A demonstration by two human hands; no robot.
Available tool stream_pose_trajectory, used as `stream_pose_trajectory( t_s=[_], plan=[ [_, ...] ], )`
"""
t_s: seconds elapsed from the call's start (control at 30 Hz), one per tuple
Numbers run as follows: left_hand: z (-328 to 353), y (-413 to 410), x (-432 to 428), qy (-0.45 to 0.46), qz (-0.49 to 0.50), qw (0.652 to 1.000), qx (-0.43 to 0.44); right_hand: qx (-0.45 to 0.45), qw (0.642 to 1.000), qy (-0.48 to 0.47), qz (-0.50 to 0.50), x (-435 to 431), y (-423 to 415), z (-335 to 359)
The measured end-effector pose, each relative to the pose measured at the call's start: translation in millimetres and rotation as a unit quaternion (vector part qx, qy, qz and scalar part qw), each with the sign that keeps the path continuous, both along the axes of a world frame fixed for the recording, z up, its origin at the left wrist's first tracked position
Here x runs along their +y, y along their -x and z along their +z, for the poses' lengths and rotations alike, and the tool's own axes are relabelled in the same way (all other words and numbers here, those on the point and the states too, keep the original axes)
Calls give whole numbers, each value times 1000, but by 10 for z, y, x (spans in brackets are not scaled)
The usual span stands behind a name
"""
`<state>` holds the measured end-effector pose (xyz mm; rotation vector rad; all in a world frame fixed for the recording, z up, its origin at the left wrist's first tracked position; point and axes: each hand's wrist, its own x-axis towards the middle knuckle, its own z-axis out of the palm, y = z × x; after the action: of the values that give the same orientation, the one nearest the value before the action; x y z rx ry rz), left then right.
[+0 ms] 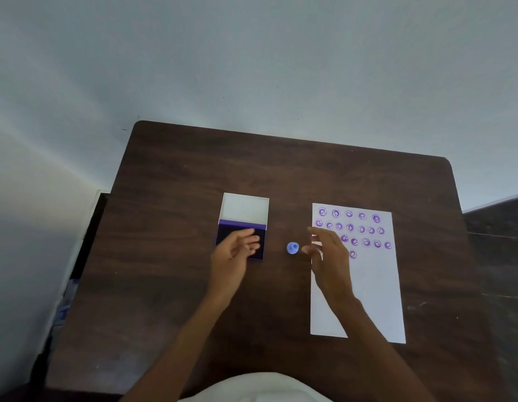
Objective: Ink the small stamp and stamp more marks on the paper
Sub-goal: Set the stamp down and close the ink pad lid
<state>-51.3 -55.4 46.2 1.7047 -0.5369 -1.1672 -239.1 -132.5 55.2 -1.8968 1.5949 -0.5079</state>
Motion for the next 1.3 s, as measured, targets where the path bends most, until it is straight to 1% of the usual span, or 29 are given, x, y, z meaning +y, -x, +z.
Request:
stream_pose_trajectory(
  t_s=[0.07, 0.17, 0.3, 0.4, 0.53, 0.6, 0.73, 0.87, 1.1, 1.3],
  plan=[
    [-18, -258, 19, 13, 48, 999, -17, -46, 998, -14, -34, -38, -67, 72],
    [-100, -564, -10, -12, 83, 995, -59, -75, 996, -42, -30, -137, -298, 93],
    [-197, -765, -95, -54, 80, 990, -101, -48, 995, -85, -4, -220, -623, 21],
    [-223, -811, -168, -73, 63, 988, -120, -43, 993, -106, -21, -275, -773, -43],
    [-230, -843, -278, -107, 41, 984, -136, 2, 987, -154, -47, -391, -876, -119],
    [-221, -870, -341, -120, 29, 983, -135, 7, 984, -173, -51, -453, -912, -145],
    [-187, -910, -399, -124, -18, 984, -123, -15, 981, -192, -38, -536, -955, -172],
    [-183, -923, -392, -132, -44, 979, -149, -16, 980, -198, -31, -549, -942, -195],
    [-149, -864, -427, -137, -37, 977, -162, -26, 978, -203, -34, -561, -956, -192],
    [-126, -883, -385, -120, -24, 984, -133, -53, 974, -214, -47, -551, -930, -109]
  ],
)
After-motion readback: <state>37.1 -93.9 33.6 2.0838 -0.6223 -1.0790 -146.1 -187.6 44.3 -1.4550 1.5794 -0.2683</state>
